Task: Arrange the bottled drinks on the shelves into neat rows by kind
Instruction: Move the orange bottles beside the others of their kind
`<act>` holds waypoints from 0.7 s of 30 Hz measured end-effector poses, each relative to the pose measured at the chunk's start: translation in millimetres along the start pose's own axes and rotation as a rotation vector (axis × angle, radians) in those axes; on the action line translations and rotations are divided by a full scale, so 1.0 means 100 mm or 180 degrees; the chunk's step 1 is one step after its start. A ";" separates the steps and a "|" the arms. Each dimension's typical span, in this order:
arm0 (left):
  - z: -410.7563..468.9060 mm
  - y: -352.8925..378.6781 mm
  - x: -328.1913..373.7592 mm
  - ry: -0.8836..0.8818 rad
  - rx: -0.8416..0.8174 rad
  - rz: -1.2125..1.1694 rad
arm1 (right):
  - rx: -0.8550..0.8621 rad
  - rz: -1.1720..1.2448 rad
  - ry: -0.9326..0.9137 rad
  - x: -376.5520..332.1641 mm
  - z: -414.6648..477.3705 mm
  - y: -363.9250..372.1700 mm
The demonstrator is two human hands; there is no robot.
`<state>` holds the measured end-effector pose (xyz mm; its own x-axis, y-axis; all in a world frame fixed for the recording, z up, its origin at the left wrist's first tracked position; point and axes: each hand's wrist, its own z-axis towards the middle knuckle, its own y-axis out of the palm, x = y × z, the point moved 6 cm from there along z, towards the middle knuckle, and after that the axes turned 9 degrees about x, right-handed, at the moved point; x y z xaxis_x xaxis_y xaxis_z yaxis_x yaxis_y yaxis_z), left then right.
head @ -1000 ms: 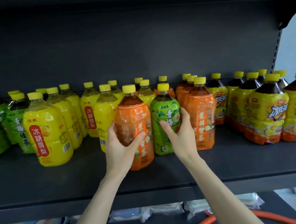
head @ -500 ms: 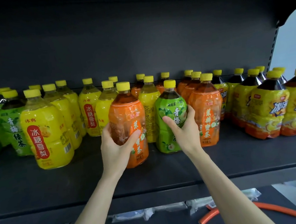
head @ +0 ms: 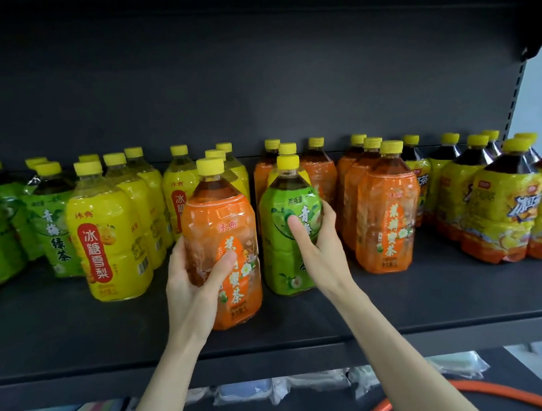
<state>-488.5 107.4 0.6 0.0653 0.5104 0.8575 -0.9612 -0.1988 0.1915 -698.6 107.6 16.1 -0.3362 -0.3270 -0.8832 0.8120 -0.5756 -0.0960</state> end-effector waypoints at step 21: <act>-0.15 -0.14 0.13 0.0098 -0.0219 -0.0139 | -0.0643 0.0604 0.0148 -0.19 -0.29 0.27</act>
<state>-478.3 129.8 2.1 0.1003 0.5430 0.8337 -0.9738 -0.1183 0.1942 -656.8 120.1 17.2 -0.1505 -0.3772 -0.9138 0.9386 -0.3448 -0.0123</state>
